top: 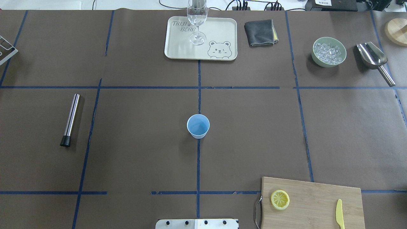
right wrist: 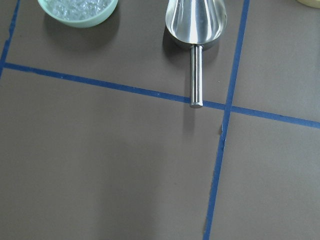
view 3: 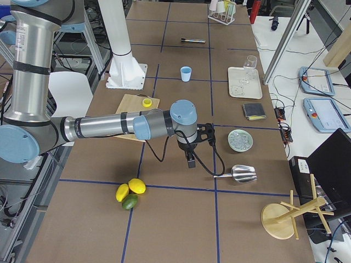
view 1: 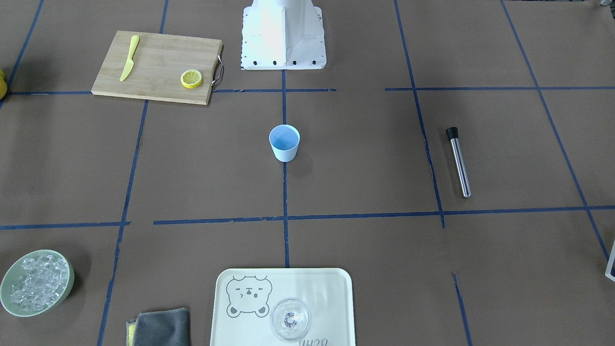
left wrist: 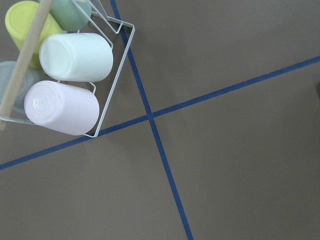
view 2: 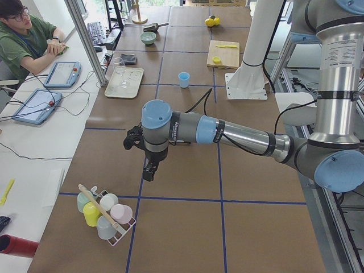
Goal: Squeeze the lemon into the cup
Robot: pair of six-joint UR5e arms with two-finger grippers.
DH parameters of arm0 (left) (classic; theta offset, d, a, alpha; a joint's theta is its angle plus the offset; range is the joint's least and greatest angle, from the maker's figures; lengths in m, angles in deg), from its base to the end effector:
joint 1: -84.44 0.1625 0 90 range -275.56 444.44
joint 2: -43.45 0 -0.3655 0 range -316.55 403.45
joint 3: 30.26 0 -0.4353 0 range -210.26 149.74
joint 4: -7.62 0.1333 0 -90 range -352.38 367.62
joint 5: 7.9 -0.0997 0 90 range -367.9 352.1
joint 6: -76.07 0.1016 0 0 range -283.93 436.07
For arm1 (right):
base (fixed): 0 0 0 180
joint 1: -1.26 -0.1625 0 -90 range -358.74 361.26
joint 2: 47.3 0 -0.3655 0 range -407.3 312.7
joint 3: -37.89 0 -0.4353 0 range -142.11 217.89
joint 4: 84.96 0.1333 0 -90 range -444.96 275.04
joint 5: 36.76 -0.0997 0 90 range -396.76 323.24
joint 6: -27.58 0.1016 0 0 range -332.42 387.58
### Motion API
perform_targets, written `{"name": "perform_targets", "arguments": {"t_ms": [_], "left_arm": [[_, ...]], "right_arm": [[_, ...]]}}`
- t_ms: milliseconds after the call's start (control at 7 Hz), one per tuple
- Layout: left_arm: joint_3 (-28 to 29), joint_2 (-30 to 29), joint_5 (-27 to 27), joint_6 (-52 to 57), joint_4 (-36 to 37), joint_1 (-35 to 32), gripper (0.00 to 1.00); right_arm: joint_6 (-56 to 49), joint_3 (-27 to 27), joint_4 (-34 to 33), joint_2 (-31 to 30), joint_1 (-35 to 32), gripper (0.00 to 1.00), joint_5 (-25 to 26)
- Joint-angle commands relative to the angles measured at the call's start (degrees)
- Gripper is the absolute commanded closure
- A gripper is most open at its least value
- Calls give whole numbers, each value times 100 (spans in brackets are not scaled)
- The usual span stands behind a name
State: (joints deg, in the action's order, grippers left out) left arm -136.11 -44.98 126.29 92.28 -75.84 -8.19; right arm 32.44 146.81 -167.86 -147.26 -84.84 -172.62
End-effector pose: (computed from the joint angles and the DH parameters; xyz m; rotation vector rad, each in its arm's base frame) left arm -0.0863 -0.5170 0.4793 0.2535 0.7411 0.2769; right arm 0.0275 -0.4851 0.4951 0.2036 -0.8129 -0.0964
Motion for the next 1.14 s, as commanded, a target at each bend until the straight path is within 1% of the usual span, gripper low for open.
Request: {"name": "perform_targets", "arguments": {"t_ms": [0,143,286,429,571,714,857,1000], "left_arm": [[-14,-8,20,5,-21,0,0],[-32,-8,20,5,-22,0,0],[-32,-8,20,5,-22,0,0],[-49,-8,20,5,-22,0,0],[-67,-17,20,5,-30,0,0],[-50,-8,20,5,-135,0,0],[-67,-17,20,5,-144,0,0],[-76,-17,20,14,-145,0,0]], "right_arm": [[1101,250,1215,-57,345,0,-56],[1235,269,1929,-171,540,0,-3],[1889,504,1988,-129,907,0,172],[3018,933,1989,-129,1746,0,1000],[3830,1207,1989,-146,2572,0,1609],[4604,1532,1989,-181,3338,0,2094],[5107,1753,1980,-355,4181,0,2734],[5939,1877,1980,-375,5172,0,3549]]}}
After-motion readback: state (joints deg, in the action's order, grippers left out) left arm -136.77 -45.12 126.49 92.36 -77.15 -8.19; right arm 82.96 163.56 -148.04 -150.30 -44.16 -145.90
